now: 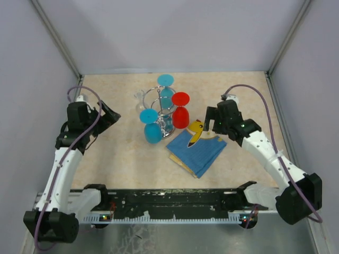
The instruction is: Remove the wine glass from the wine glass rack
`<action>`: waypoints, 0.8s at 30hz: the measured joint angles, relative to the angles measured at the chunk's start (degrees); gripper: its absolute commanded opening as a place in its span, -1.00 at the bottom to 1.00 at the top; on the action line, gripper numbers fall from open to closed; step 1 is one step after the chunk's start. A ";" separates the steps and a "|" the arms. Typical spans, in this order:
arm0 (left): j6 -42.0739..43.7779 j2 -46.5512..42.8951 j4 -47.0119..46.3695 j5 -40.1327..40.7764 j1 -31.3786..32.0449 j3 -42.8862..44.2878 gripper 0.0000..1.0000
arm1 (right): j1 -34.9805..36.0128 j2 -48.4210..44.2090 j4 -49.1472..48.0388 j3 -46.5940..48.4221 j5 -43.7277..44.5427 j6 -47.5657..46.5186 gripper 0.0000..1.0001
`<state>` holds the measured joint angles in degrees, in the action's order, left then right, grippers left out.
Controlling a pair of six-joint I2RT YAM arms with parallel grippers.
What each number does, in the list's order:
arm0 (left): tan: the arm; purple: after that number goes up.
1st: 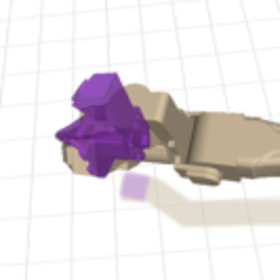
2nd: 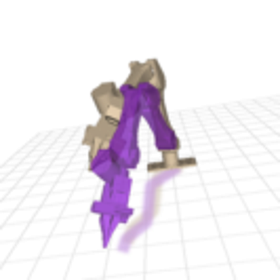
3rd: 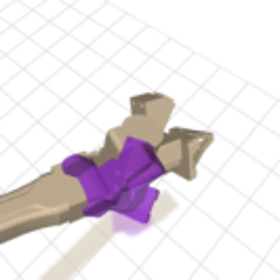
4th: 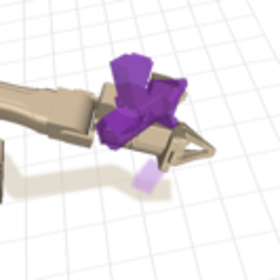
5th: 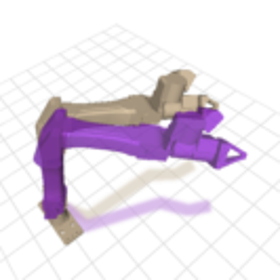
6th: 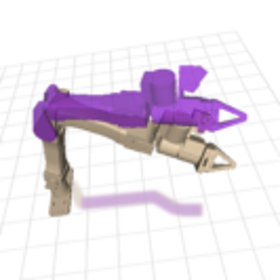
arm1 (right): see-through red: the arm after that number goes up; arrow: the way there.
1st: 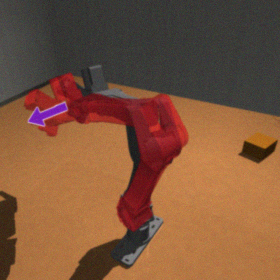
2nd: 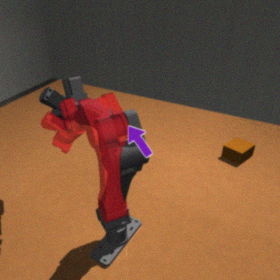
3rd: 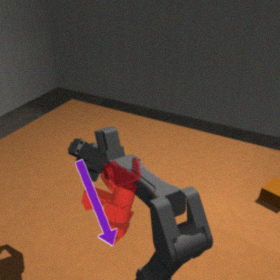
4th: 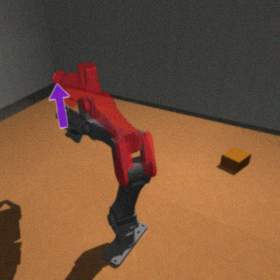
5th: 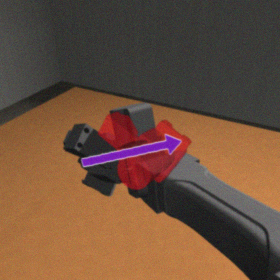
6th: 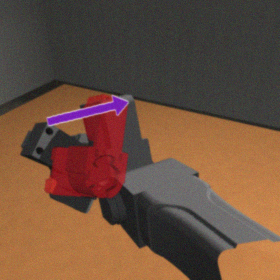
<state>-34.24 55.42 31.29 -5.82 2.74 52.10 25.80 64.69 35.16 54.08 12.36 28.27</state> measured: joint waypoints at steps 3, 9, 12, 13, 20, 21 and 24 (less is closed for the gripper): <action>0.22 -2.89 -0.07 0.48 -0.02 -0.09 1.00 | -1.49 2.10 -0.22 0.81 -1.25 -0.15 0.99; 0.96 -7.32 -1.29 -1.27 0.00 -2.40 1.00 | -0.13 5.18 -3.89 -4.02 -11.93 0.94 0.99; 2.25 -7.65 -1.27 -1.42 0.00 -2.58 1.00 | 4.85 4.26 -4.83 -8.61 -14.40 3.19 0.99; 2.69 -8.11 -1.29 -1.51 0.00 -2.80 1.00 | 6.47 3.85 -5.20 -9.90 -15.15 4.02 0.99; 5.51 -12.31 -1.81 -2.29 0.00 -3.72 1.00 | 18.49 4.00 -7.34 -12.85 -13.29 10.34 0.99; 5.84 -12.37 -1.88 -2.67 0.00 -3.72 1.00 | 19.28 5.29 -7.89 -12.85 -12.72 11.04 0.98; 6.58 -12.37 -1.79 -3.61 -0.02 -3.72 1.00 | 19.93 10.40 -9.01 -12.87 -10.32 12.96 0.99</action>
<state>-27.66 43.05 29.50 -9.43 2.72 48.38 45.74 75.09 26.15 41.21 2.04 41.23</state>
